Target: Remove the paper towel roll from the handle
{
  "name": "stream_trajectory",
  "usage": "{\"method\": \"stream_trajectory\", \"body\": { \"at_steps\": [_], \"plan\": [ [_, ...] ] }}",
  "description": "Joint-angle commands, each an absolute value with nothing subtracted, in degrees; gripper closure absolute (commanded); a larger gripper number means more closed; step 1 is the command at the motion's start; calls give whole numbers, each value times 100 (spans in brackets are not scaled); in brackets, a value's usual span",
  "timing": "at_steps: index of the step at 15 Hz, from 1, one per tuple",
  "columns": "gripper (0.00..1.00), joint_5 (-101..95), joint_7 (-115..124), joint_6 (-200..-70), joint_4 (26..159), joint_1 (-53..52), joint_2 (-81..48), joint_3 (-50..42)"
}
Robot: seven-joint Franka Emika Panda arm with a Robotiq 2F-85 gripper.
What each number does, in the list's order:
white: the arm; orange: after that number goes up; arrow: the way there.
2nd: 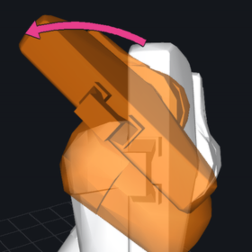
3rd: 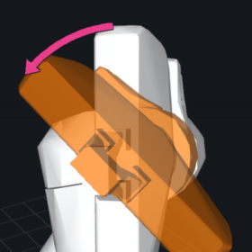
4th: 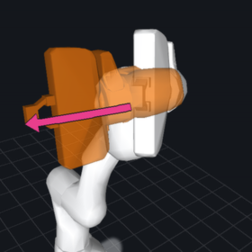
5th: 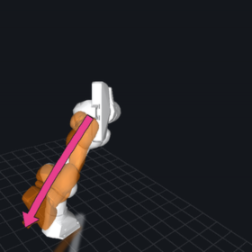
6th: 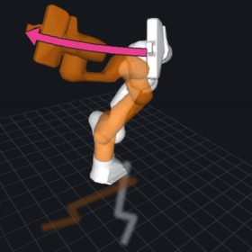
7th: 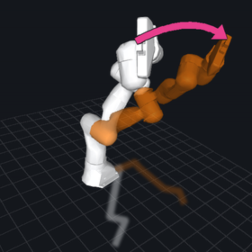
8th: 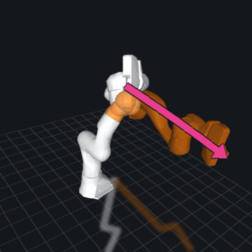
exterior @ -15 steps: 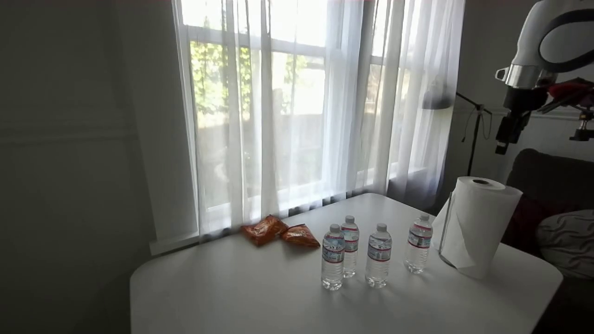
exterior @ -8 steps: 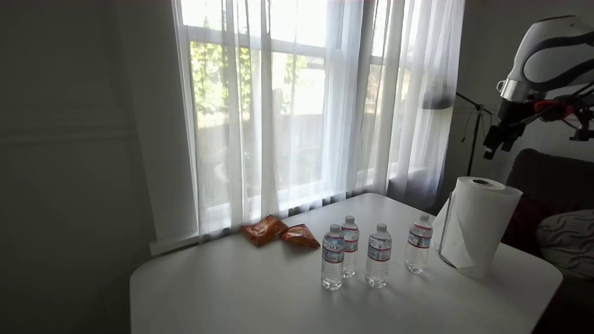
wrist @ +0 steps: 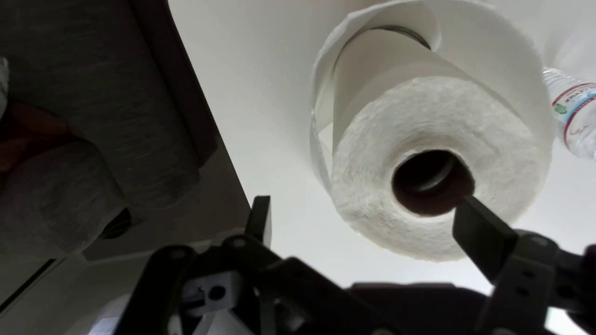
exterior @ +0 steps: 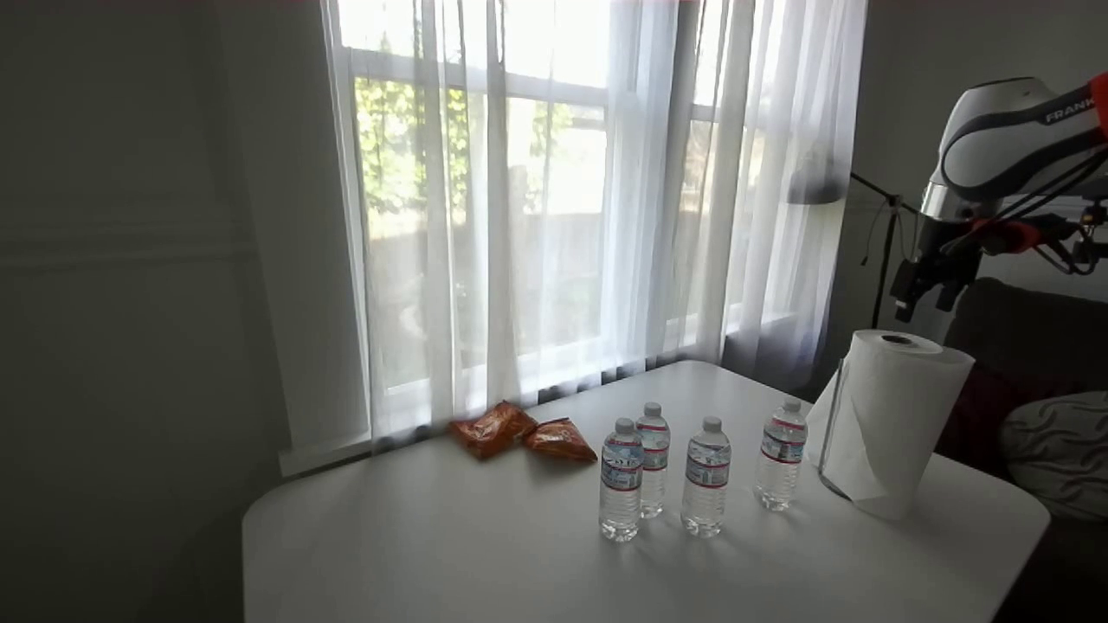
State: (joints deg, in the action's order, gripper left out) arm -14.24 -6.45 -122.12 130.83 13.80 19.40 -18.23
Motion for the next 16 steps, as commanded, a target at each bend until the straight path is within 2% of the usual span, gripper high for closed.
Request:
{"method": "stream_trajectory", "body": {
  "at_steps": [1,16],
  "plan": [
    [0,-1147,-660,-12103,12863,1478,1632,-1827],
    [0,-748,-667,-11945,12715,1648,1173,-1911]
  ]
}}
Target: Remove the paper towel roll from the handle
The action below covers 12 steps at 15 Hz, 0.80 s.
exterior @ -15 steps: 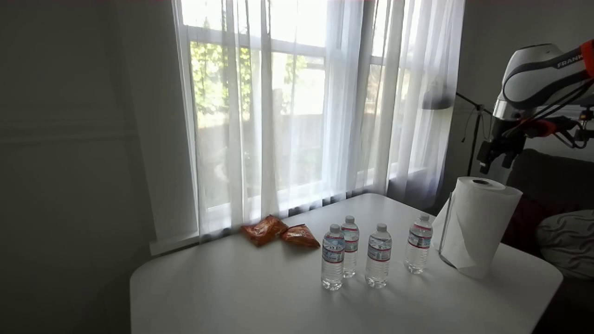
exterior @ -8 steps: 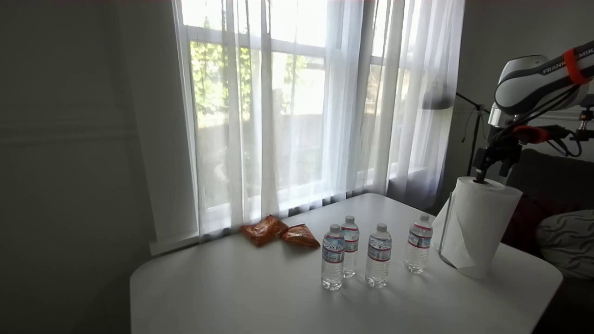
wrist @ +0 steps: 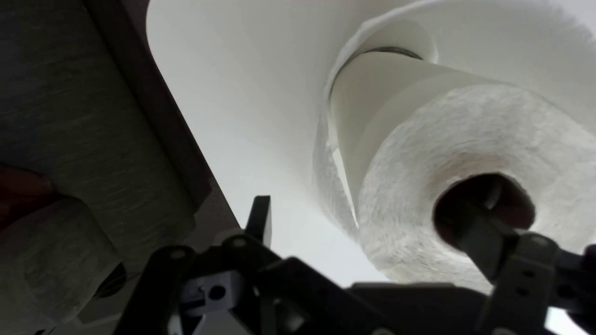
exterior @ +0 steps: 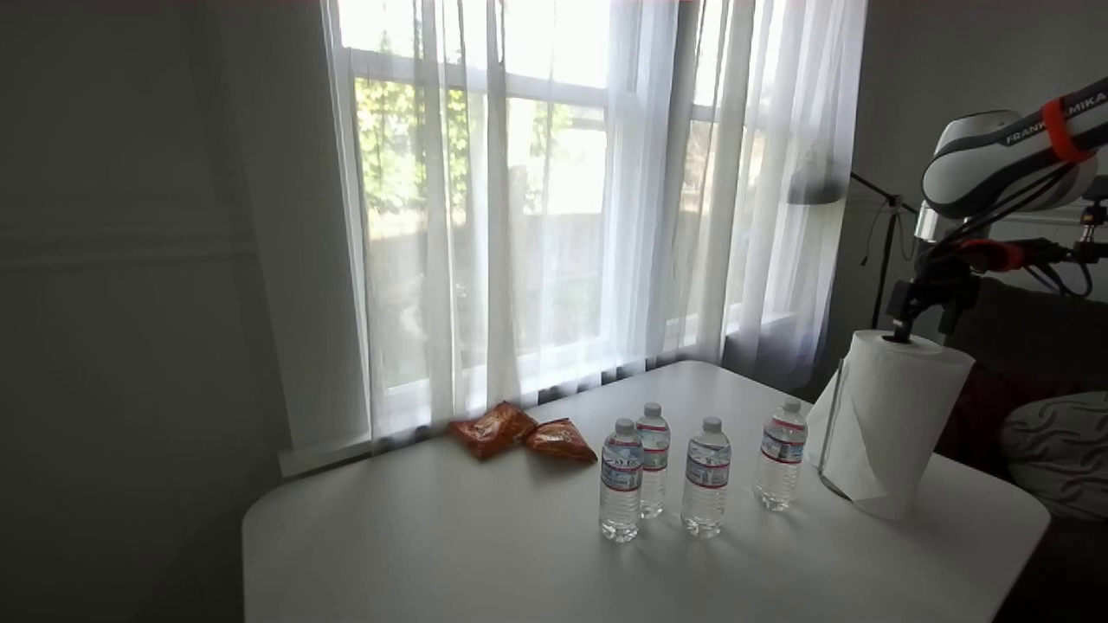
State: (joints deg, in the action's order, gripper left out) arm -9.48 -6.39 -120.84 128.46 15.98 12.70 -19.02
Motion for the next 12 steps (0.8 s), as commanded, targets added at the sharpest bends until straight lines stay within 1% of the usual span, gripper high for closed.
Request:
{"method": "stream_trajectory", "body": {
  "at_steps": [1,5,6,7,8,12],
  "plan": [
    [0,-728,-670,-11961,12732,1648,1167,-1908],
    [0,-676,-662,-11961,12738,1652,1079,-1900],
    [19,-654,-650,-11943,12727,1655,1057,-1902],
    [28,-637,-640,-11931,12712,1659,1048,-1904],
    [36,-613,-632,-11916,12707,1660,1051,-1901],
    [63,-529,-643,-11844,12753,1620,1150,-1846]
  ]
}}
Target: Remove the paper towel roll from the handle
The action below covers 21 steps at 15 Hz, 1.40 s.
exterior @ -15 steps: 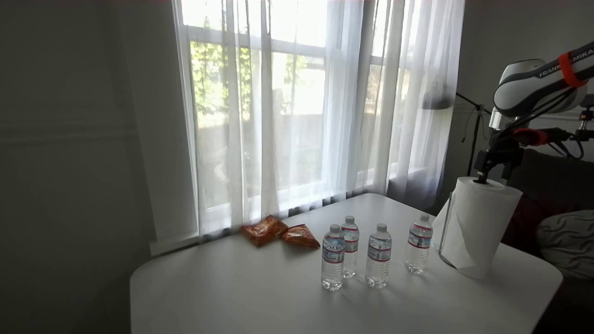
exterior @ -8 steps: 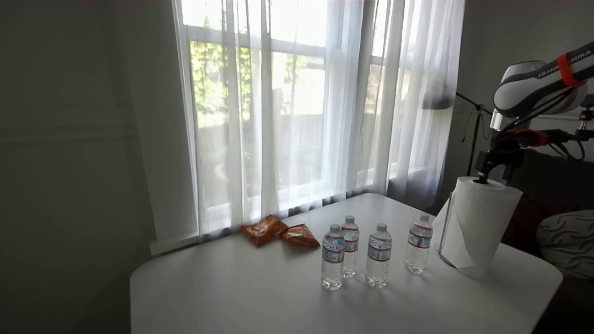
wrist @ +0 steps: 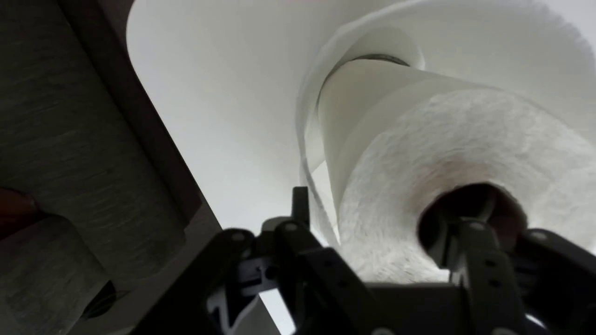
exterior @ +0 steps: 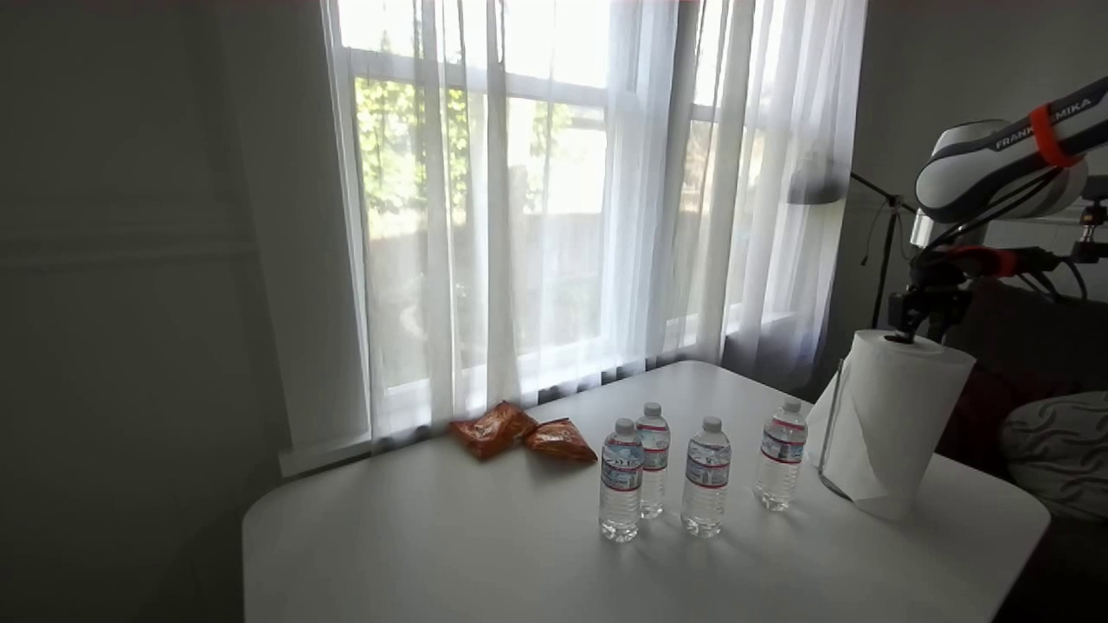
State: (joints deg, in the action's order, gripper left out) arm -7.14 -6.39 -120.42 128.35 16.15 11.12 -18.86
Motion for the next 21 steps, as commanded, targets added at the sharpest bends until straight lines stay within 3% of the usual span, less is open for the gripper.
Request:
{"method": "stream_trajectory", "body": {
  "at_steps": [1,4,6,21],
  "plan": [
    [69,-501,-630,-11828,12755,1614,1171,-1830],
    [92,-421,-542,-11735,12756,1590,1330,-1762],
    [99,-430,-521,-11664,12738,1578,1452,-1713],
    [97,-684,722,-9916,11612,1509,2072,-1081]
  ]
}}
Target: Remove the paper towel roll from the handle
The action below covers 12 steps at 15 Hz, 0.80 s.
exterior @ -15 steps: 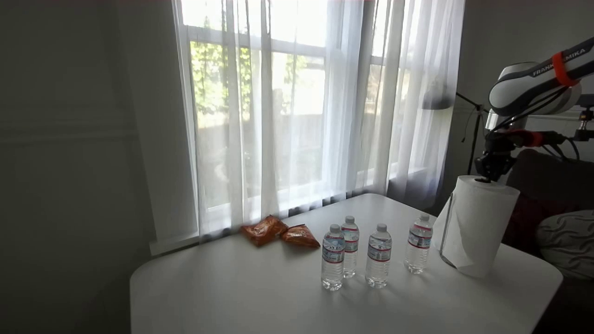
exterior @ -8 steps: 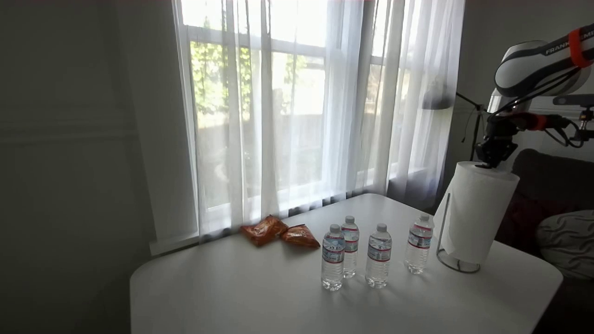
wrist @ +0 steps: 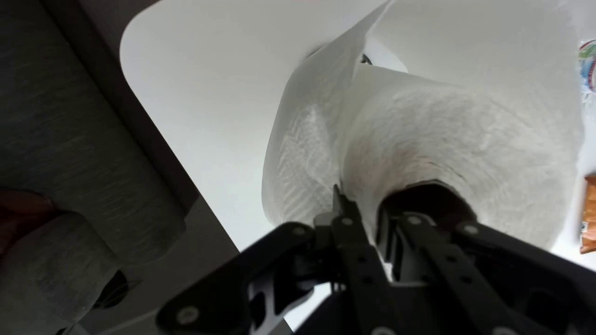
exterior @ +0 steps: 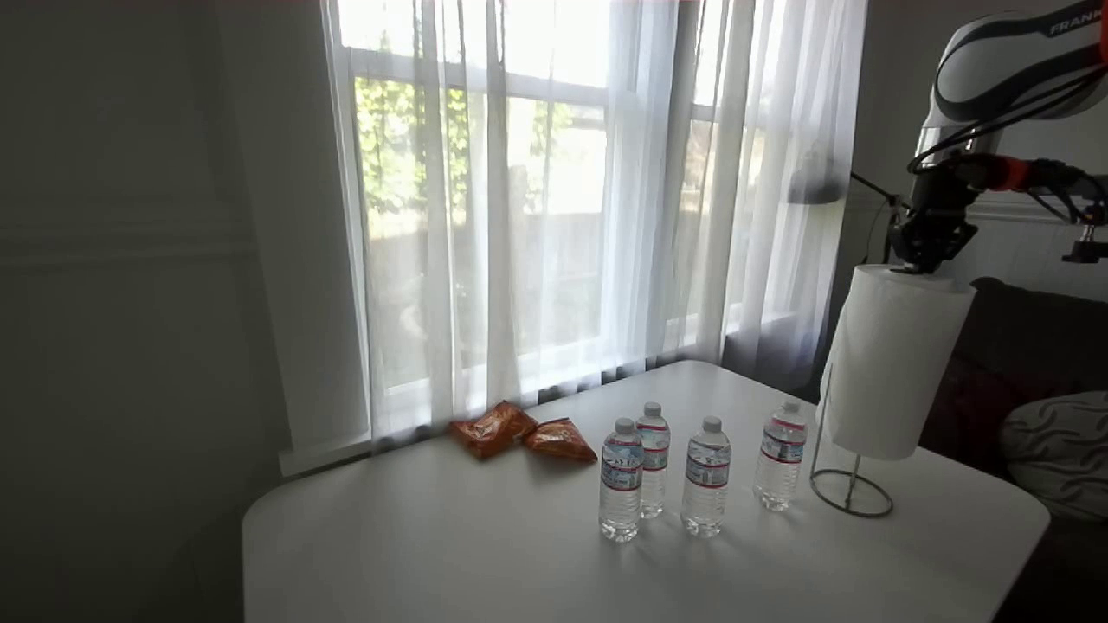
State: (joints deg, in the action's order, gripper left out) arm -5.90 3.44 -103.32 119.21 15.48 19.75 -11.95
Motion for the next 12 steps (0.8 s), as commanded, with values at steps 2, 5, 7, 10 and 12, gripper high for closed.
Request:
{"method": "stream_trajectory", "body": {
  "at_steps": [2,5,7,10,12],
  "plan": [
    [97,-765,960,-9662,11408,1513,2058,-983],
    [97,-890,1177,-9340,11126,1482,2104,-857],
    [97,-1051,1033,-9310,10990,1444,2180,-800],
    [97,-1146,882,-9103,10755,1365,2284,-745],
    [97,-1122,871,-8933,10604,1300,2361,-713]
  ]
}}
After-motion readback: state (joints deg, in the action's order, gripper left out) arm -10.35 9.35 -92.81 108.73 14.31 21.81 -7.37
